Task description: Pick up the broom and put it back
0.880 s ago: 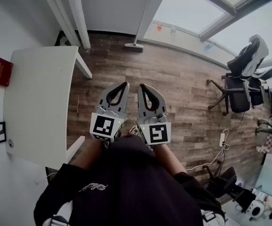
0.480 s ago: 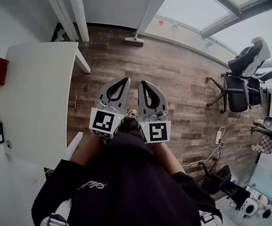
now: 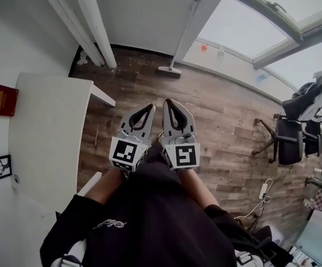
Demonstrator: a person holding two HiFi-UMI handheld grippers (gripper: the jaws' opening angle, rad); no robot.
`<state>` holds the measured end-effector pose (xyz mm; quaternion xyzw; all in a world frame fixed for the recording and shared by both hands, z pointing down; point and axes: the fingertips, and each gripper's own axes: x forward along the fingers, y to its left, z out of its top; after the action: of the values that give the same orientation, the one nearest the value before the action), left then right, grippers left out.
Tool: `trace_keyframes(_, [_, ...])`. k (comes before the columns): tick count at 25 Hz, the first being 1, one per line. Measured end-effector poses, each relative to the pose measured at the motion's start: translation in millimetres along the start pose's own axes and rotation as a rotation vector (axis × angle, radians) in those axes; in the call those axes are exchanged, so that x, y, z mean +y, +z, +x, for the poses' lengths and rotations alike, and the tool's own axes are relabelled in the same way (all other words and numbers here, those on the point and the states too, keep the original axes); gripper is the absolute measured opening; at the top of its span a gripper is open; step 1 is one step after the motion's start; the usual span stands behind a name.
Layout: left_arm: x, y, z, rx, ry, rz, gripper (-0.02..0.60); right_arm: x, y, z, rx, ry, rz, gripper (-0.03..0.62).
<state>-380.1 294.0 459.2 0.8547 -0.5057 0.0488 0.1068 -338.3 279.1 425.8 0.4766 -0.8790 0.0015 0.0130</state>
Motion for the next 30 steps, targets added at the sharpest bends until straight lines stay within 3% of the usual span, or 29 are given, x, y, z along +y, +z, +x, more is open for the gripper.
trace_keyframes(12, [4.7, -12.9, 119.9, 0.114, 0.034, -0.067, 0.002, -104.4, -27.4, 71.8, 0.053, 0.016, 0.080, 0.021])
trace_keyframes(18, [56.8, -24.9, 164.7, 0.126, 0.072, -0.092, 0.002, -137.3, -74.6, 130.0, 0.149, -0.002, 0.053, 0.021])
trace_keyframes(24, [105.3, -37.6, 232.3, 0.170, 0.039, -0.137, 0.002, -173.2, -113.2, 200.2, 0.220, -0.032, 0.035, 0.021])
trace_keyframes(30, [161.9, -67.9, 309.9, 0.181, 0.024, -0.128, 0.002, -219.9, -173.0, 279.4, 0.308, -0.084, 0.001, 0.021])
